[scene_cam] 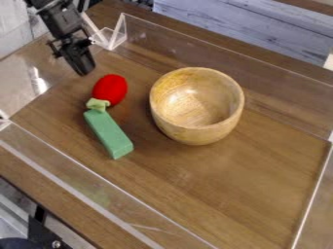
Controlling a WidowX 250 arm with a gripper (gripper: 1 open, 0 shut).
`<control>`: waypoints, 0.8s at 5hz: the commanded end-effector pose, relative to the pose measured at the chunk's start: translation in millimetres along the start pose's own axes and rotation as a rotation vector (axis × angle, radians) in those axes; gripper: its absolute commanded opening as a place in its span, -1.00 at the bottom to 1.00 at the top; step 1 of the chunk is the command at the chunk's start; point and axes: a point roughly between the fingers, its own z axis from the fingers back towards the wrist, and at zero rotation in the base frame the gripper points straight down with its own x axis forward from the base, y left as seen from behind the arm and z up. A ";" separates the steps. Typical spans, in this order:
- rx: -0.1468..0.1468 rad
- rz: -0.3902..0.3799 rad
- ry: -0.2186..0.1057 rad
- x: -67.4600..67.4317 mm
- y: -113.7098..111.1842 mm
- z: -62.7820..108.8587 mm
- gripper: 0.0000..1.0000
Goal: Move the red object to the left side of the table
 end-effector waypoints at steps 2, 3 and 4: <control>0.040 -0.069 0.000 7.4 6.3 8.4 -1.00; 0.039 -0.142 0.046 7.3 10.9 3.8 -1.00; 0.038 -0.091 0.025 5.2 11.9 7.5 1.00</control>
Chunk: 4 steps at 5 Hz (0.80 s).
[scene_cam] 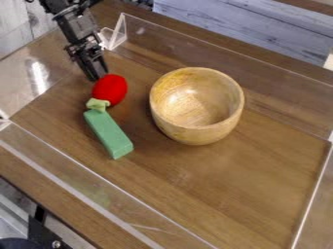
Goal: Move the red object to the left side of the table
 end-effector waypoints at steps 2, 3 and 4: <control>0.043 0.094 -0.081 -10.1 3.6 28.2 1.00; 0.046 0.120 -0.094 -13.7 -3.0 33.0 1.00; 0.050 0.091 -0.084 -16.6 -6.5 35.5 1.00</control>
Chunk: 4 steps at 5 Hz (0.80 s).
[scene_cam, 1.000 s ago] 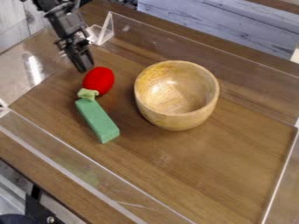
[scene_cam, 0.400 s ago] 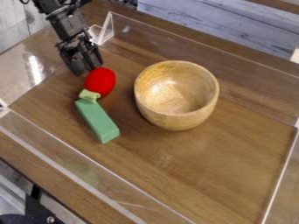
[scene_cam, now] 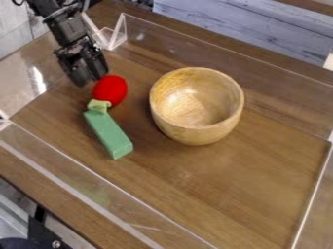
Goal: Move the red object to the left side of the table
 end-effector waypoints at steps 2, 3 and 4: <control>0.073 -0.055 -0.061 -2.3 -14.0 55.7 1.00; 0.073 -0.059 -0.055 0.7 -22.7 68.3 1.00; 0.069 -0.051 -0.045 6.2 -22.5 56.3 -1.00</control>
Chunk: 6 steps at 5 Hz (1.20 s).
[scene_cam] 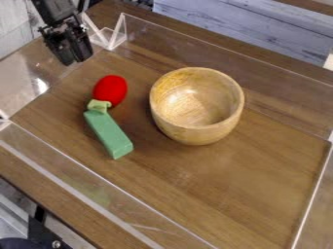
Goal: Move the red object to the left side of the table
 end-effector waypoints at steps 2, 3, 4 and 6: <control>0.058 -0.063 -0.021 9.5 -11.0 12.3 1.00; 0.065 -0.100 0.008 8.0 -11.4 7.5 1.00; 0.066 -0.092 0.015 5.2 -4.9 5.0 1.00; 0.067 -0.043 0.013 13.3 5.1 -3.3 1.00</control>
